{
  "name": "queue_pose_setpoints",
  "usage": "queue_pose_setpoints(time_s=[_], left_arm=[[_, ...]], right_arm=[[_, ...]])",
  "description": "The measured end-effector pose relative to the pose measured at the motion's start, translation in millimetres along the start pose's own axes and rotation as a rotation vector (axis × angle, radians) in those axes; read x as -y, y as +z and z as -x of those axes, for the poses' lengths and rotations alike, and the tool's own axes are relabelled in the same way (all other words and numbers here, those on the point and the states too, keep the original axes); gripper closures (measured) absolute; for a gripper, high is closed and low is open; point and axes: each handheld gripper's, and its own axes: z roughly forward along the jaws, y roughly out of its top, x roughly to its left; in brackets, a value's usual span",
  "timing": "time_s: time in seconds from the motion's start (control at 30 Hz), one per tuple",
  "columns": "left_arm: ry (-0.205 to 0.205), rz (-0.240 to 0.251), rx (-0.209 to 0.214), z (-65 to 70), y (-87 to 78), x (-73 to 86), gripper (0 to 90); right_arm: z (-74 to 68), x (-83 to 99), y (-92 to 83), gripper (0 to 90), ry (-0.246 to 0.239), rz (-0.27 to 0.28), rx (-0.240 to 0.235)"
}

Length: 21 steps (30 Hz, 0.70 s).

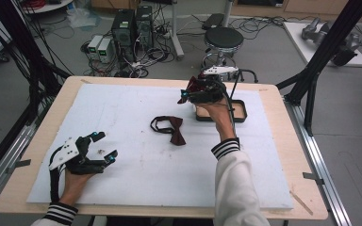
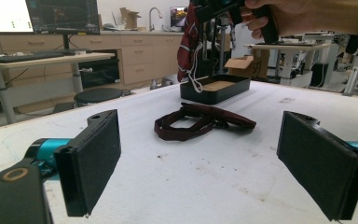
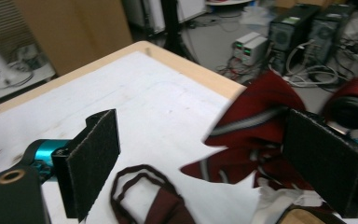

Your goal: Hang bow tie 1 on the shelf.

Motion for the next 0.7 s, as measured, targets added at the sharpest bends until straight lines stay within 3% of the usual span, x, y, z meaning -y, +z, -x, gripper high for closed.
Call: queue_pose_setpoints(time_s=[0.53,0.6,0.7], left_arm=[[0.002,0.022,0.000,0.1,-2.4,0.8,14.0],[0.001,0.021,0.000,0.1,-2.3,0.8,14.0],[0.001,0.021,0.000,0.1,-2.3,0.8,14.0]], right_arm=[[-23.5,-11.9,-36.1,10.3,-0.046,0.035,0.002],[-26.8,-9.1,-43.7,10.3,-0.047,0.075,0.004],[-28.1,-2.6,-53.8,10.3,-0.040,0.078,0.017]])
